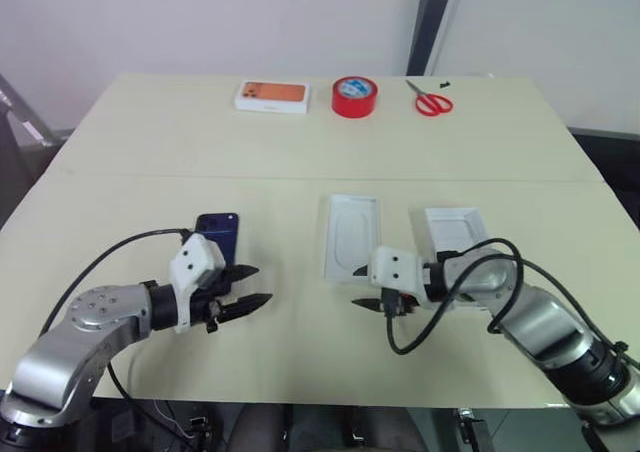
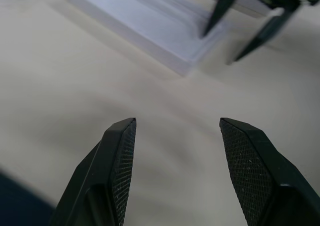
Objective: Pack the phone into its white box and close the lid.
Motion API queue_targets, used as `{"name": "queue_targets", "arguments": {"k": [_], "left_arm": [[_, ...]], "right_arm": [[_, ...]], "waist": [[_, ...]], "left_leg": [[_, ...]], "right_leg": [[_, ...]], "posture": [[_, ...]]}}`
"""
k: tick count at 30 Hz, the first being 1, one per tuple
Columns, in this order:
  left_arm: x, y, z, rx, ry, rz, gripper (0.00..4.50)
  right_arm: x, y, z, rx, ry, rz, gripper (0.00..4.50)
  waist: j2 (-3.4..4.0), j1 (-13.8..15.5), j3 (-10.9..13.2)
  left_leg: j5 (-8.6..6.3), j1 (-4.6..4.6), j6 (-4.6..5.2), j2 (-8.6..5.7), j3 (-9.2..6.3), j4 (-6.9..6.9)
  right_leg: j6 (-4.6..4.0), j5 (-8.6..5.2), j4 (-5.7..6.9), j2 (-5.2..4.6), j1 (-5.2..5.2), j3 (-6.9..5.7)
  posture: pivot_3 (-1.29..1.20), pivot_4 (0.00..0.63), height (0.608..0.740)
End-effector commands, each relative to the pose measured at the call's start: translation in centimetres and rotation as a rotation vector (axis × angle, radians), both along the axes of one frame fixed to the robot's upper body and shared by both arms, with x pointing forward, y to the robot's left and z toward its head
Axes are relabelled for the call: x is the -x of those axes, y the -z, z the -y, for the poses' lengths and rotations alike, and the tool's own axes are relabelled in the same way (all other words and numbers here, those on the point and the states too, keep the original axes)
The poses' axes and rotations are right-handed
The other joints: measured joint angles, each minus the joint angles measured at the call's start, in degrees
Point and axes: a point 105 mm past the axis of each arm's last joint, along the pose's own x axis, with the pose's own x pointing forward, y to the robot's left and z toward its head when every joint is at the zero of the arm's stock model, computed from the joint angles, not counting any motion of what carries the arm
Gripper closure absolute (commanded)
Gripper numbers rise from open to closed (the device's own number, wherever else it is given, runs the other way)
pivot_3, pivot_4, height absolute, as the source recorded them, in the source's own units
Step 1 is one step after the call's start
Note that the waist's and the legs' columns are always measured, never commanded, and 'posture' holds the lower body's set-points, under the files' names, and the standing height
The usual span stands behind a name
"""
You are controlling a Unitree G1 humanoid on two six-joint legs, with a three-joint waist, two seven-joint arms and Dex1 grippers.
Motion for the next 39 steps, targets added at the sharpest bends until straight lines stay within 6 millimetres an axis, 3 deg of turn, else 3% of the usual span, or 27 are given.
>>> {"name": "queue_targets", "arguments": {"k": [1, 4, 11, 20, 24, 27, 30, 32, 35, 39], "left_arm": [[0.4, -0.5, 0.0, -0.031, 0.026, 0.039, 1.68], [0.4, -0.4, -0.1, -0.032, 0.018, 0.037, 1.68], [-0.1, -0.4, -1.7, -0.032, -0.068, 0.034, 1.68], [-0.3, -0.5, -3.4, -0.043, -0.142, 0.034, 1.68], [-0.5, -0.6, -3.8, -0.036, -0.176, 0.042, 1.68], [-1.0, -1.2, -4.4, 0.014, -0.24, 0.045, 1.68], [-1.8, -2.0, -5.6, 0.097, -0.34, 0.016, 1.68], [-3.4, -2.6, -7.9, 0.182, -0.514, -0.012, 1.15], [-4.8, -2.9, -10.5, 0.202, -0.691, -0.03, 0.01], [-6.1, -1.8, -12.7, 0.167, -0.869, -0.135, 0.0]], "right_arm": [[0.0, -0.2, -0.1, 0.007, -0.027, 0.034, 2.88], [0.0, -0.3, -0.3, 0.001, -0.039, 0.048, 4.43], [1.5, -1.4, -2.3, -0.076, -0.16, 0.05, 4.48], [0.5, -0.8, -4.7, -0.109, -0.135, 0.031, 4.48], [0.3, -2.0, -5.3, -0.162, -0.13, 0.023, 3.02], [0.3, -3.6, -5.9, -0.243, -0.127, 0.024, 1.48], [-0.3, -5.3, -6.4, -0.324, -0.098, 0.02, 1.48], [-1.2, -6.5, -7.1, -0.365, -0.065, 0.03, 1.44], [-2.4, -7.2, -8.4, -0.383, -0.029, 0.039, 2.24], [-4.0, -6.6, -10.4, -0.335, 0.015, 0.071, 4.27]], "waist": [[0.0, 0.02, 0.0], [-0.01, 0.1, 0.0], [0.0, -0.02, 0.0], [0.0, -0.04, 0.0], [0.0, 0.01, 0.0], [0.0, 0.01, 0.0], [0.0, -0.13, 0.0], [0.0, -0.18, 0.0], [-0.01, -0.32, -0.01], [-0.02, -0.23, -0.01]], "left_leg": [[0.0, 0.01, 0.0, 0.0, 0.0, 0.0], [0.0, 0.0, 0.0, 0.0, 0.0, 0.0], [0.0, 0.01, 0.0, 0.01, 0.0, 0.0], [0.0, 0.04, 0.0, 0.01, 0.0, 0.01], [0.0, 0.04, 0.0, 0.0, 0.0, 0.01], [0.0, 0.03, 0.0, 0.0, 0.0, 0.01], [0.0, 0.04, 0.0, 0.0, -0.01, 0.01], [0.0, 0.05, 0.0, 0.01, -0.02, 0.01], [0.0, 0.06, 0.0, 0.01, -0.04, 0.07], [0.0, 0.04, 0.0, -0.02, -0.03, 0.08]], "right_leg": [[0.0, 0.0, 0.0, 0.0, 0.0, 0.0], [0.0, 0.0, -0.01, -0.01, 0.02, -0.01], [0.0, 0.0, 0.0, 0.01, 0.02, -0.01], [0.0, 0.0, 0.01, 0.01, 0.04, -0.01], [0.0, 0.0, 0.01, 0.0, 0.04, -0.01], [0.0, 0.0, 0.01, 0.0, 0.04, -0.01], [0.0, 0.0, 0.04, 0.0, 0.03, -0.01], [0.0, 0.0, 0.07, 0.01, 0.02, -0.01], [0.01, 0.01, 0.19, 0.06, -0.03, -0.03], [0.02, 0.01, 0.18, 0.05, -0.05, -0.02]], "posture": [[0.0, 0.15, 0.74], [0.0, 0.15, 0.74], [0.0, 0.15, 0.74], [0.0, 0.15, 0.74], [0.0, 0.15, 0.74], [0.0, 0.15, 0.74], [0.0, 0.15, 0.74], [0.0, 0.15, 0.74], [0.0, 0.15, 0.74], [0.0, 0.15, 0.74]]}}
